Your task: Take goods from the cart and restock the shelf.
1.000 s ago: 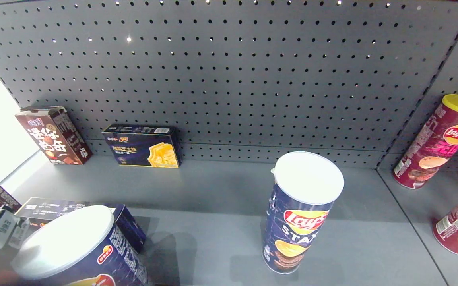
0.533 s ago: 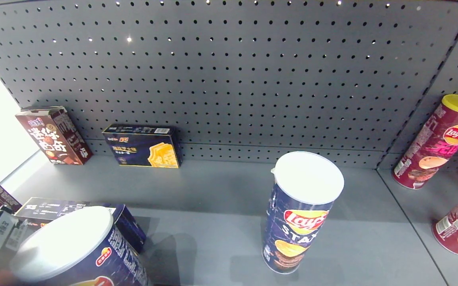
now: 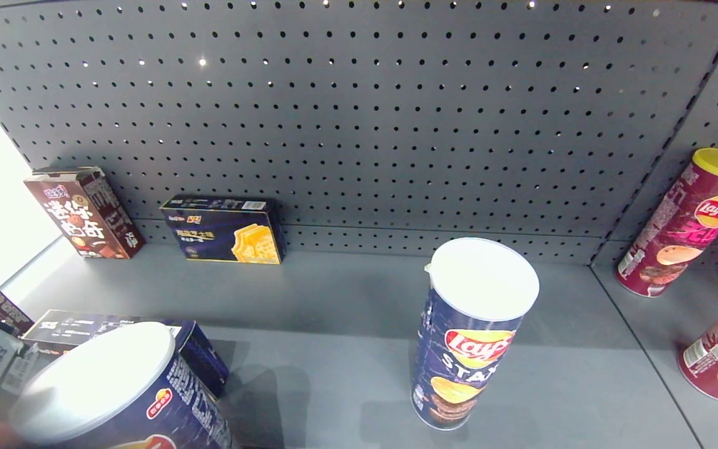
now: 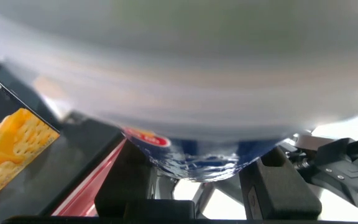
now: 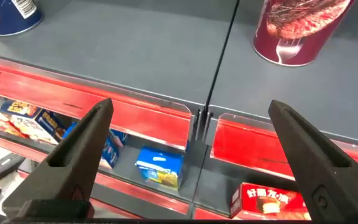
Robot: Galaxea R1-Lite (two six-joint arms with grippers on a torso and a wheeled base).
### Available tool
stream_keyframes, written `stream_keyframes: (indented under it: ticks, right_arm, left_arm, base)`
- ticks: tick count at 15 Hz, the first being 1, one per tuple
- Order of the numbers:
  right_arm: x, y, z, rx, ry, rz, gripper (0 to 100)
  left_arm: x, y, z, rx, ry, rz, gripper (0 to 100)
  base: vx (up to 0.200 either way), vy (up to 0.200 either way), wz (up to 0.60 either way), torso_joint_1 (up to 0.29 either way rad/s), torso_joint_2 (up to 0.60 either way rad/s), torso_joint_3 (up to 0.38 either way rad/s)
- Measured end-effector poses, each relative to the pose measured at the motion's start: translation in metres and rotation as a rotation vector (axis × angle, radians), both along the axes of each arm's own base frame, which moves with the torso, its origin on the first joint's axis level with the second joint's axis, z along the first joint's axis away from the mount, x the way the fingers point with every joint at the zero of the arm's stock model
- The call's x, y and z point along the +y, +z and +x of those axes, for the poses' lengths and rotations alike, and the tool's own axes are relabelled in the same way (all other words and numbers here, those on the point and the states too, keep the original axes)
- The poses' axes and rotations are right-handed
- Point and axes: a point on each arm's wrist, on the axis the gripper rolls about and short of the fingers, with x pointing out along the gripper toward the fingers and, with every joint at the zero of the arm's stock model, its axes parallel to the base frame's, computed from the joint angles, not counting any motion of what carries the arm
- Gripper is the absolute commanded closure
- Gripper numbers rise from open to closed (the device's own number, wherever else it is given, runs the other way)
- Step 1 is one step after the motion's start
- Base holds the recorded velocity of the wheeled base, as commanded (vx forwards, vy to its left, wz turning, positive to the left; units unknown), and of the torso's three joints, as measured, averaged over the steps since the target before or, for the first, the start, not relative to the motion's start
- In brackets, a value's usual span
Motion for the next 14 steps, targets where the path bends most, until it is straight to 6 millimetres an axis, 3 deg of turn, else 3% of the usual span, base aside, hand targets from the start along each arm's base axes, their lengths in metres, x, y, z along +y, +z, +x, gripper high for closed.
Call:
stream_keyframes:
  ticks: [6, 11, 14]
  right_arm:
    - [0.002, 0.0, 0.0, 0.003, -0.116, 0.001, 0]
    - [0.002, 0.0, 0.0, 0.004, -0.136, 0.0, 0]
    - [0.002, 0.0, 0.0, 0.004, -0.137, 0.001, 0]
  left_arm:
    - [0.002, 0.004, -0.002, -0.02, 0.008, -0.01, 100]
    - [-0.004, 0.045, 0.008, -0.129, 0.013, -0.061, 100]
    - [-0.009, 0.061, 0.029, -0.186, 0.062, -0.078, 100]
  base:
    - [0.0, 0.0, 0.0, 0.0, 0.0, 0.0]
    - [0.0, 0.0, 0.0, 0.0, 0.0, 0.0]
    - [0.0, 0.0, 0.0, 0.0, 0.0, 0.0]
